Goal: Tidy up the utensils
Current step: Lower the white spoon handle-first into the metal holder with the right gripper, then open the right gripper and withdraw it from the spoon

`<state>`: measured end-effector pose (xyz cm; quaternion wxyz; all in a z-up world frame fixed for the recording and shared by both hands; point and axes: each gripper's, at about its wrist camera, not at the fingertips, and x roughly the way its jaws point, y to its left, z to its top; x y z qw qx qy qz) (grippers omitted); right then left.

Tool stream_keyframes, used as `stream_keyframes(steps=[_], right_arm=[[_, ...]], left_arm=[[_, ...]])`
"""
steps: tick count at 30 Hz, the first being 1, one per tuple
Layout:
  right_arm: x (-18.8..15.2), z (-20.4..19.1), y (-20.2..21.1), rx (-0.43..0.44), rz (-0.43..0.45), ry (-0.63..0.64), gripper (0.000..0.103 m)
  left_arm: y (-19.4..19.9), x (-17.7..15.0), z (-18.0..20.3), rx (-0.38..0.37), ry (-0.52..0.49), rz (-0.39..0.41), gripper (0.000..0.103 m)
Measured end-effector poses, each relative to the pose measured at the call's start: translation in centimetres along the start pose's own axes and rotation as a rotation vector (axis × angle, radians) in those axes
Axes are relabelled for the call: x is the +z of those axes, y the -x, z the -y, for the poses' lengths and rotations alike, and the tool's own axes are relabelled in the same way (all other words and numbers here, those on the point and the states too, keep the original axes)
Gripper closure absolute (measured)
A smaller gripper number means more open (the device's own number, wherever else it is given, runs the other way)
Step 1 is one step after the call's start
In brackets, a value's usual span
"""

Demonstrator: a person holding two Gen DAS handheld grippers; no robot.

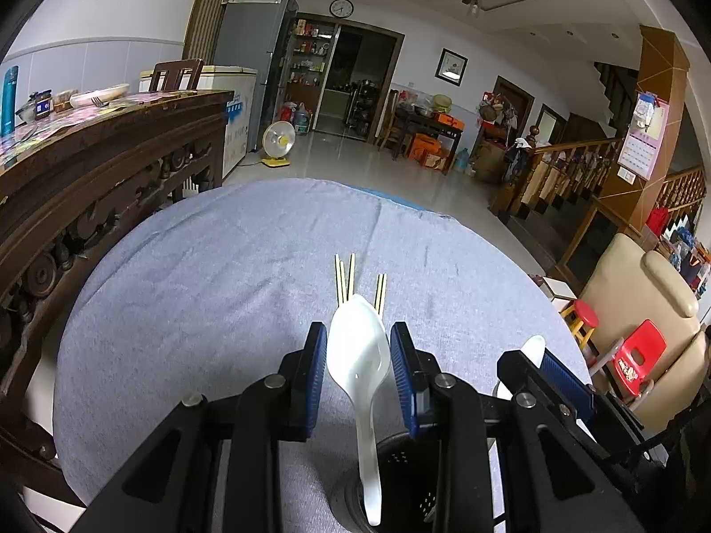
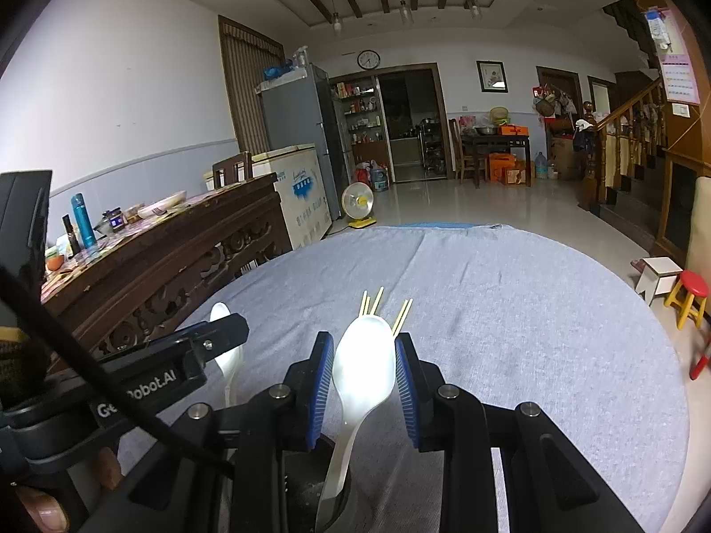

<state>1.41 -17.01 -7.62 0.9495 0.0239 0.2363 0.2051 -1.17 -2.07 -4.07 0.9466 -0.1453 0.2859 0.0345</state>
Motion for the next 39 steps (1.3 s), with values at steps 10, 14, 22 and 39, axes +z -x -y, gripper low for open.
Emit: stream_keyframes(steps=[10, 14, 22, 39], right_arm=[[-0.3, -0.1, 0.0, 0.0, 0.001, 0.0, 0.073], [-0.5, -0.2, 0.2, 0.0, -0.001, -0.002, 0.073], [-0.8, -0.2, 0.6, -0.002, 0.001, -0.006, 0.072], [-1.4, -0.4, 0.9, 0.002, -0.016, -0.003, 0.072]], left_arm=[[-0.1, -0.1, 0.1, -0.002, -0.002, -0.001, 0.072], [-0.2, -0.2, 0.1, -0.001, -0.002, -0.004, 0.072], [-0.1, -0.2, 0.0, 0.002, 0.003, -0.004, 0.072], [-0.1, -0.7, -0.5, 0.0, 0.016, -0.015, 0.072]])
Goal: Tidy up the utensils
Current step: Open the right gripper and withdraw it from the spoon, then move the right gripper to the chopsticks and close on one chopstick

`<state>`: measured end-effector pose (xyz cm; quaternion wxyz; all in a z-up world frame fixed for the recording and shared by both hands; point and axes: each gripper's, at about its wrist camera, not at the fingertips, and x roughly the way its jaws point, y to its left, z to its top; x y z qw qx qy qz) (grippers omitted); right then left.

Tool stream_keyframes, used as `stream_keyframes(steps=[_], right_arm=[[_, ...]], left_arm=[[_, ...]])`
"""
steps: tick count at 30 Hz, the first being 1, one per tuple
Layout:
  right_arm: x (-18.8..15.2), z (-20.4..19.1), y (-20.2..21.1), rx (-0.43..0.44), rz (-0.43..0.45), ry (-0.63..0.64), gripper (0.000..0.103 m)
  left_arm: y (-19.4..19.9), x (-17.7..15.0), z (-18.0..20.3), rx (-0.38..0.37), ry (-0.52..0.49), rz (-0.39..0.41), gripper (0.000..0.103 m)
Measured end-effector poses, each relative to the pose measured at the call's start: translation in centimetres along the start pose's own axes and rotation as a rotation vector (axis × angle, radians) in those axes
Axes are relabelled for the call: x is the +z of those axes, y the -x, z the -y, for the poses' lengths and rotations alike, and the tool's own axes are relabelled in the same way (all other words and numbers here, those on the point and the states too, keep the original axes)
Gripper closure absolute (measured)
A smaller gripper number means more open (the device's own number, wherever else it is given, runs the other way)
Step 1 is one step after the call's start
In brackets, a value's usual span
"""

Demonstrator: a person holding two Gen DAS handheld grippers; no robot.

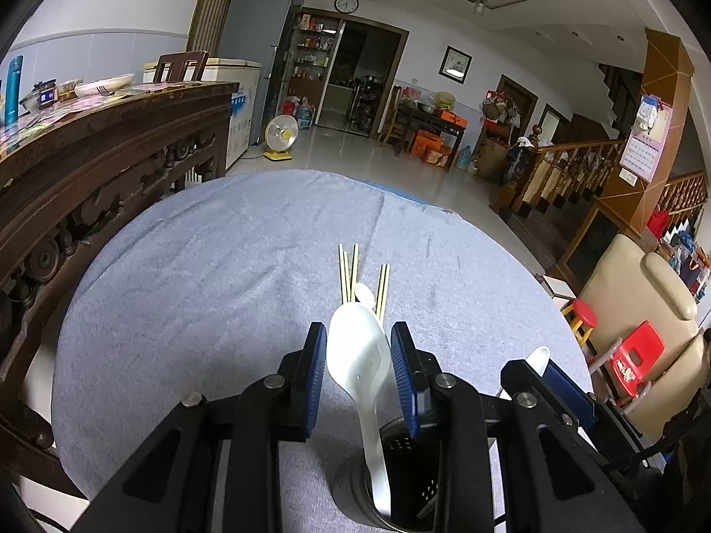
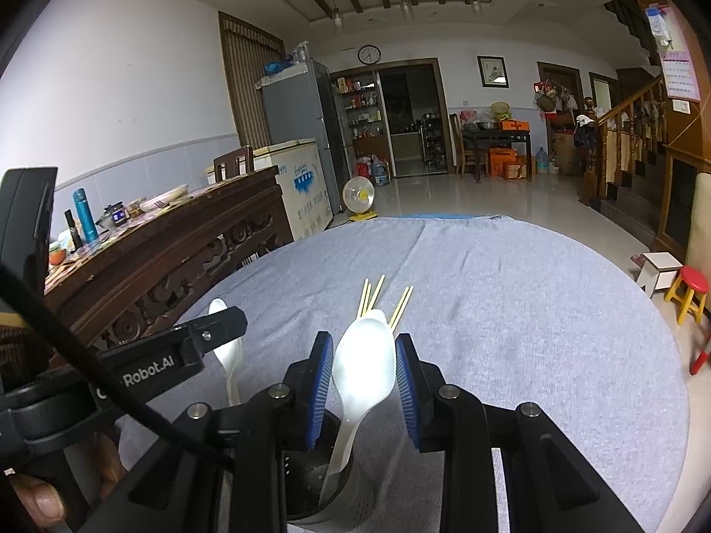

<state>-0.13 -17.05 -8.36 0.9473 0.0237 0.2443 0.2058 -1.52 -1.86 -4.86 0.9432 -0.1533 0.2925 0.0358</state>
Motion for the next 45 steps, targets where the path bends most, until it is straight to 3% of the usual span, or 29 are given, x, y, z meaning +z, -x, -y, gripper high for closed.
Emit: stream_keyframes(steps=[4, 7, 9, 10, 18, 20, 24, 33, 39, 45], right_arm=[[0.0, 0.0, 0.0, 0.003, 0.006, 0.0, 0.072], [0.1, 0.0, 0.1, 0.001, 0.009, -0.004, 0.07], [0.1, 0.2, 0.3, 0.003, 0.01, -0.011, 0.058], [0.1, 0.2, 0.4, 0.004, 0.014, -0.013, 0.056], [1.7, 3.1, 2.2, 0.024, 0.042, -0.123, 0.054], [2.2, 4.4, 2.3, 0.019, 0.03, -0.164, 0.048], [2.4, 8.3, 0.7, 0.053, -0.069, -0.28, 0.046], [1.8, 15.9, -5.8, 0.112, -0.337, -0.477, 0.047], [2.8, 17.1, -12.0, 0.122, -0.488, -0.496, 0.055], [4.6, 16.0, -19.4, 0.119, -0.632, -0.435, 0.059]], left_arm=[[0.3, 0.0, -0.2, 0.012, 0.015, 0.013, 0.072], [0.6, 0.1, -0.9, 0.013, 0.045, 0.015, 0.061], [0.9, 0.2, -1.3, 0.024, 0.063, 0.027, 0.05], [1.0, 0.3, -1.5, 0.028, 0.073, 0.032, 0.047], [2.0, 2.0, -4.9, 0.066, 0.161, 0.058, 0.036], [1.7, 2.5, -5.9, 0.074, 0.176, 0.049, 0.034], [0.2, 3.5, -7.8, 0.089, 0.199, -0.009, 0.033], [-6.3, 5.7, -11.0, 0.082, 0.216, -0.251, 0.033], [-11.7, 7.1, -10.5, 0.103, 0.133, -0.403, 0.033], [-16.2, 7.5, -9.8, 0.148, 0.054, -0.495, 0.033]])
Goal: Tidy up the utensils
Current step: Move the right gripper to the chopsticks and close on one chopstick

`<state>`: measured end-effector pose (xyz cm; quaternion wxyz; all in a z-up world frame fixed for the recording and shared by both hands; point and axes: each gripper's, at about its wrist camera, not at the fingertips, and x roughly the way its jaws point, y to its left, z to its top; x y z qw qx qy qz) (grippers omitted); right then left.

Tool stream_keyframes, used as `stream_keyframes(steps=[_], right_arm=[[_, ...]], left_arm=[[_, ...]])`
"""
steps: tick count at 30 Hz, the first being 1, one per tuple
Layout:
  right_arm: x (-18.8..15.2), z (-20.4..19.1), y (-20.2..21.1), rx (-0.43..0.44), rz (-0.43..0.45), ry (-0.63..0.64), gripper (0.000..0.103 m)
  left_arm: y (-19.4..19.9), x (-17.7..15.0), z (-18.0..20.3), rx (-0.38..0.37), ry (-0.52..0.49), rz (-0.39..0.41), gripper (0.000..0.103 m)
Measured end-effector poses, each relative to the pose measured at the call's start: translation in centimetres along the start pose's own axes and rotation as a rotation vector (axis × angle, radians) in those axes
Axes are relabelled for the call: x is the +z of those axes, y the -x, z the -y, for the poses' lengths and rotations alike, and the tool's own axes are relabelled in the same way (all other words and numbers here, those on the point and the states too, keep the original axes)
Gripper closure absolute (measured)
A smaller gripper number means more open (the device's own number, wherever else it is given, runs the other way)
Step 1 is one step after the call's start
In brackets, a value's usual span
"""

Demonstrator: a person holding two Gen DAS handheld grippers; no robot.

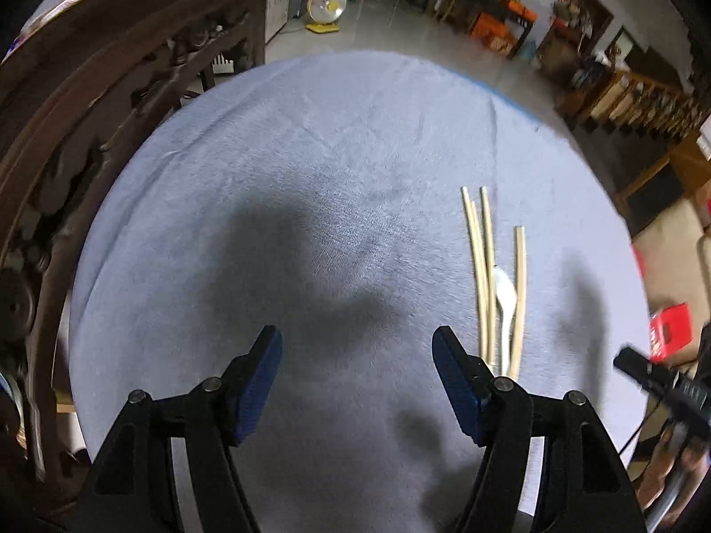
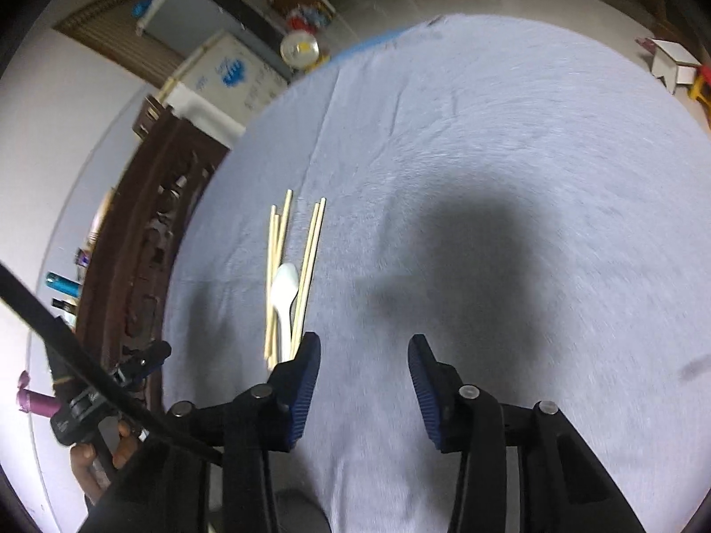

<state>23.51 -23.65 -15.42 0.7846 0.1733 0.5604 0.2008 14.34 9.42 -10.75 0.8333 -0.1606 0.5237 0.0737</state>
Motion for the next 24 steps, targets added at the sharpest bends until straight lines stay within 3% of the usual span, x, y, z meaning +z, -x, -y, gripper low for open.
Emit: stream_keyframes(steps=[10, 15, 24], right_arm=[[7.1, -4.9, -9.1, -0.122, -0.136, 0.088, 0.066], [8.3, -6.6, -11.7, -0.163, -0.163, 0.119, 0.07], [8.7, -10.7, -13.9, -0.367, -0.191, 0.243, 0.078]], left_arm=[[-3.5, 1.9, -0.1, 0.019, -0.013, -0.051, 0.033], [-4.2, 2.5, -0.3, 0.024, -0.011, -0.057, 0.033], [-4.9, 2.8, 0.1, 0.015, -0.01, -0.059, 0.033]])
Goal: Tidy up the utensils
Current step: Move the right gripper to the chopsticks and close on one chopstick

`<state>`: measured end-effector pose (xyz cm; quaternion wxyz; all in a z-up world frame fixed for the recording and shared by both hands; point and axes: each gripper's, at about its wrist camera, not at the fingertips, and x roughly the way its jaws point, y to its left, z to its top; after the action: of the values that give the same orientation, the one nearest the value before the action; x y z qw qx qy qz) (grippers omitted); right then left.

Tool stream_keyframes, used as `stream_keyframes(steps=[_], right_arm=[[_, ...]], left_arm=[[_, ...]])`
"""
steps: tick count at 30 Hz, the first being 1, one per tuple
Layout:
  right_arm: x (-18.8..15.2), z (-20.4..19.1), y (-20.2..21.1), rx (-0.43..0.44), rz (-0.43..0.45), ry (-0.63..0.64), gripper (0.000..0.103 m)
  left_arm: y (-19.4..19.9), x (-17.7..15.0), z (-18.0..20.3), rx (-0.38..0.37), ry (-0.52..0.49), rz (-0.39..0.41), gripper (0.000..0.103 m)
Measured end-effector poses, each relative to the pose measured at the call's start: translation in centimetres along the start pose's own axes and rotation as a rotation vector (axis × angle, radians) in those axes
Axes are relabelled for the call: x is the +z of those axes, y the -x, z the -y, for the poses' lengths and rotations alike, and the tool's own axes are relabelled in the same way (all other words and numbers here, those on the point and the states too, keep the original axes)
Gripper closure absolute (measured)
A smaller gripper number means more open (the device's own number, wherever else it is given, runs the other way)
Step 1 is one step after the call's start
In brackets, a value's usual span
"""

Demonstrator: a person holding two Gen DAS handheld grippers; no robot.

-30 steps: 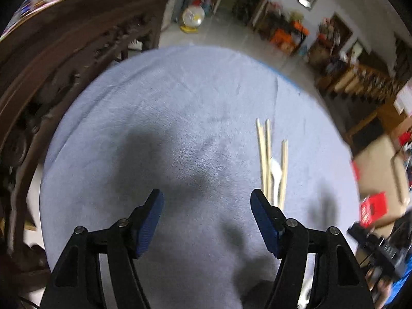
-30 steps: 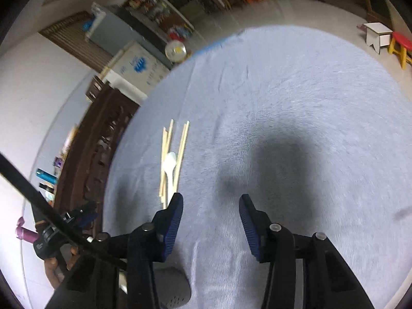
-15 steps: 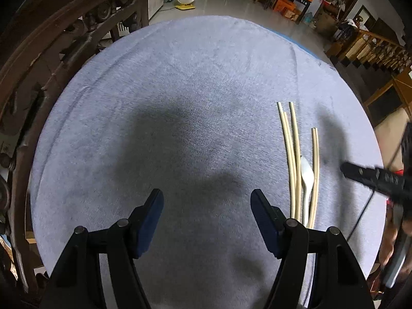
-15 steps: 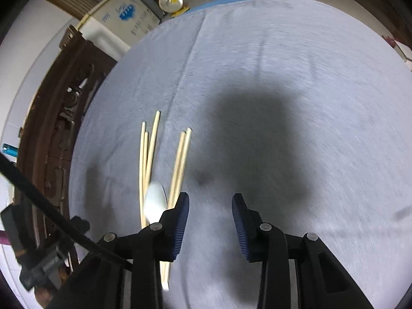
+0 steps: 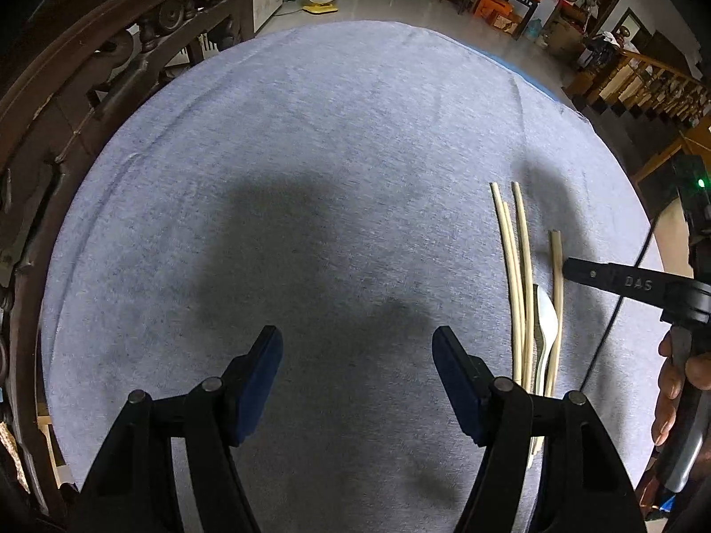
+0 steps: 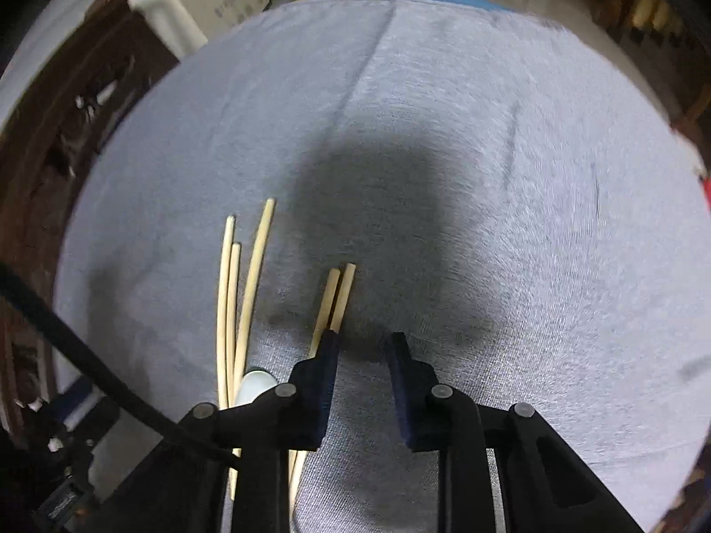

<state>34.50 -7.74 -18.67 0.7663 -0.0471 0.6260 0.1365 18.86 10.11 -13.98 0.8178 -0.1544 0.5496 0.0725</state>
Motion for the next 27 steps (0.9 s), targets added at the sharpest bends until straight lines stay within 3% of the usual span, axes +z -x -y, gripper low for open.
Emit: stream_keyframes(steps=[10, 13, 17, 25, 27], right_arm=[[0.7, -2.6, -0.4, -0.005, -0.044, 0.027, 0.081], [0.5, -1.9, -0.5, -0.026, -0.05, 0.032, 0.087], [-0.1, 0.1, -0.1, 0.03, -0.048, -0.025, 0.091], [0.3, -3.0, -0.5, -0.079, -0.058, 0.092, 0.088], [0.4, -3.1, -0.5, -0.065, -0.054, 0.09, 0.095]], left_arm=[[0.7, 0.0, 0.4, 0.005, -0.019, 0.004, 0.033], [0.6, 0.0, 0.2, -0.004, -0.01, 0.002, 0.032], [0.8, 0.2, 0.1, -0.004, -0.014, 0.017, 0.032], [0.6, 1.0, 1.2, -0.007, -0.037, 0.009, 0.033], [0.5, 1.4, 1.5, -0.001, -0.043, 0.007, 0.033]])
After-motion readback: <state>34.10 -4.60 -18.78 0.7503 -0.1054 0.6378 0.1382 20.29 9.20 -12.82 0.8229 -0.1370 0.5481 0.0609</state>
